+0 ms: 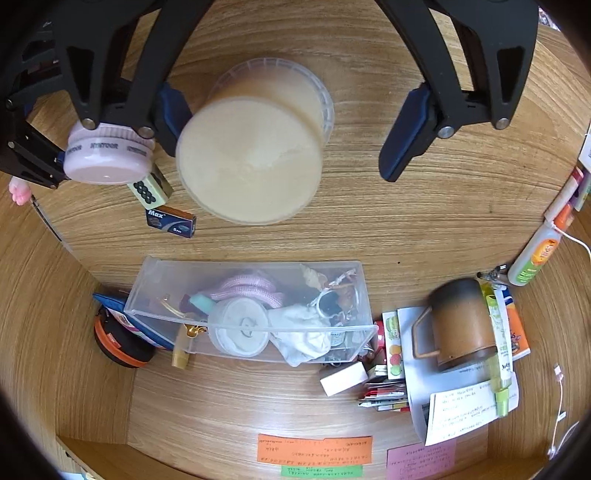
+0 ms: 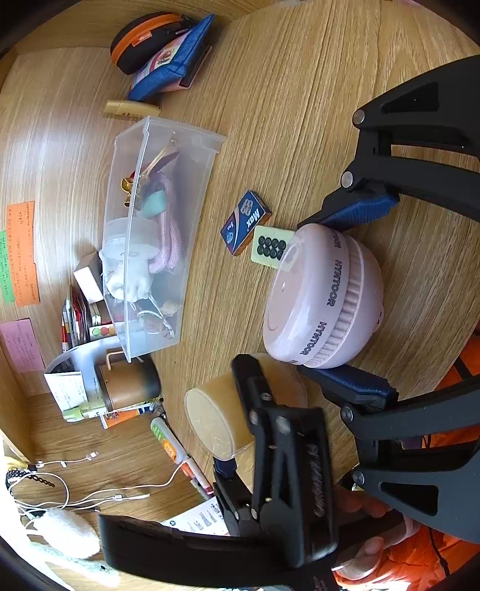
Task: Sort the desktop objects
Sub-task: 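Grasp the pink round container with the right gripper while the left grasps the beige cylinder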
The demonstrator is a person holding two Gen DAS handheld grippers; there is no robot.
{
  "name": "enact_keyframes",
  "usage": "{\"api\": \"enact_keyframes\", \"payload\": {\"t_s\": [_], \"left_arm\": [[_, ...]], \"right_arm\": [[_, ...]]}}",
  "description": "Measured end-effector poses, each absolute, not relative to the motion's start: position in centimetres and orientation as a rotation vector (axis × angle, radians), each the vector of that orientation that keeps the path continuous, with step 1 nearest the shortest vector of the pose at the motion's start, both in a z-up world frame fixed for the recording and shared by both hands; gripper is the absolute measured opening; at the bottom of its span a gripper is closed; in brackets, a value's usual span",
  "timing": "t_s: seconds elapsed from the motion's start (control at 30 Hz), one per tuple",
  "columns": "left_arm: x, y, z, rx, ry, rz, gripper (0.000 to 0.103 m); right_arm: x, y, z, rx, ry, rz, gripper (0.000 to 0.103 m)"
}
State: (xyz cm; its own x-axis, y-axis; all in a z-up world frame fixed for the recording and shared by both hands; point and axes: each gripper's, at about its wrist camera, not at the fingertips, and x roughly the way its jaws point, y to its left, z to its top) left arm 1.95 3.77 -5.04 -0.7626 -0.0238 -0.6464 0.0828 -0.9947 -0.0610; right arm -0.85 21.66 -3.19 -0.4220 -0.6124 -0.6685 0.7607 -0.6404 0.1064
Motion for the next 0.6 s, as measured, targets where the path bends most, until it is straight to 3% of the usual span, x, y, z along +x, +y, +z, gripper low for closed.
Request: {"api": "enact_keyframes", "payload": {"t_s": [0.2, 0.6], "left_arm": [[1.8, 4.6, -5.0, 1.093, 0.120, -2.942, 0.058], [2.2, 5.2, -4.6, 1.048, 0.033, -2.968, 0.057]], "right_arm": [[-1.0, 22.4, -2.3, 0.852, 0.261, -2.123, 0.062], [-1.7, 22.7, -0.5, 0.801, 0.287, -2.157, 0.062]]}}
